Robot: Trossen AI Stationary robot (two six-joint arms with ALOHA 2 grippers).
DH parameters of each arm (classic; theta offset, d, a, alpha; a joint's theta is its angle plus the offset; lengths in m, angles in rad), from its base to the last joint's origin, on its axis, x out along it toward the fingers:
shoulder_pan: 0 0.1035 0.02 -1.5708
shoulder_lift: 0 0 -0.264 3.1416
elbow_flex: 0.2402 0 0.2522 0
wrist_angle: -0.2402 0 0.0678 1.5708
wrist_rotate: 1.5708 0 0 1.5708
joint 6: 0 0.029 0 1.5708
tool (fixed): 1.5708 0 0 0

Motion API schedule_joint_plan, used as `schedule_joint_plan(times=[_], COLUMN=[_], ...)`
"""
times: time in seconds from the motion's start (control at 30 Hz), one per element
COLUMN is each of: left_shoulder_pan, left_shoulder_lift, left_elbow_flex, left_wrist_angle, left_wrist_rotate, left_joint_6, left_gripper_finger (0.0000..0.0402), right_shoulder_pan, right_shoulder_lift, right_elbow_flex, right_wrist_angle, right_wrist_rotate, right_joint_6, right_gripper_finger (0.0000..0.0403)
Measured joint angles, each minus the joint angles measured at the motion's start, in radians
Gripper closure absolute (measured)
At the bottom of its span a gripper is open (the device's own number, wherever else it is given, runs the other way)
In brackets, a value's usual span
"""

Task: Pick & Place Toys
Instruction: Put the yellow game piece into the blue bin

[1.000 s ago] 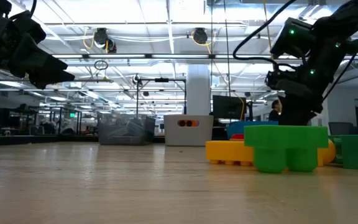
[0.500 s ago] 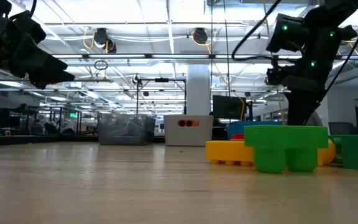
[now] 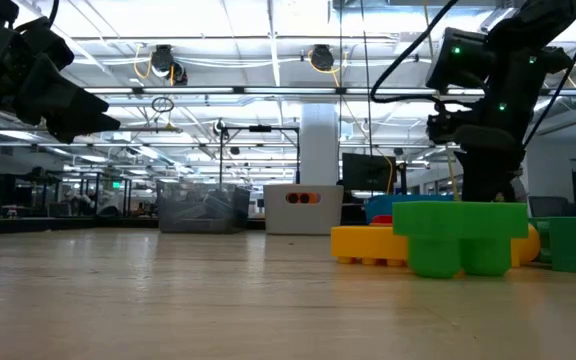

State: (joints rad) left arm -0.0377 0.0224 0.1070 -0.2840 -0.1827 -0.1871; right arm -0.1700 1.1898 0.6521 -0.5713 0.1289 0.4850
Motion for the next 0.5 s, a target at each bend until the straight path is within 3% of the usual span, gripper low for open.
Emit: schedule_joint_plan(times=[0.5], left_shoulder_pan=[0.000], left_shoulder_lift=[0.000], left_elbow_flex=[0.000], left_wrist_angle=[0.000], left_wrist_rotate=[0.000], left_joint_6=[0.000], left_gripper_finger=[0.0155], right_shoulder_pan=[0.001], right_shoulder_lift=[0.084], right_elbow_flex=[-0.032], right_wrist_angle=[0.072], right_wrist_rotate=[0.000], right_joint_6=[-0.066], right_gripper_finger=[0.0148])
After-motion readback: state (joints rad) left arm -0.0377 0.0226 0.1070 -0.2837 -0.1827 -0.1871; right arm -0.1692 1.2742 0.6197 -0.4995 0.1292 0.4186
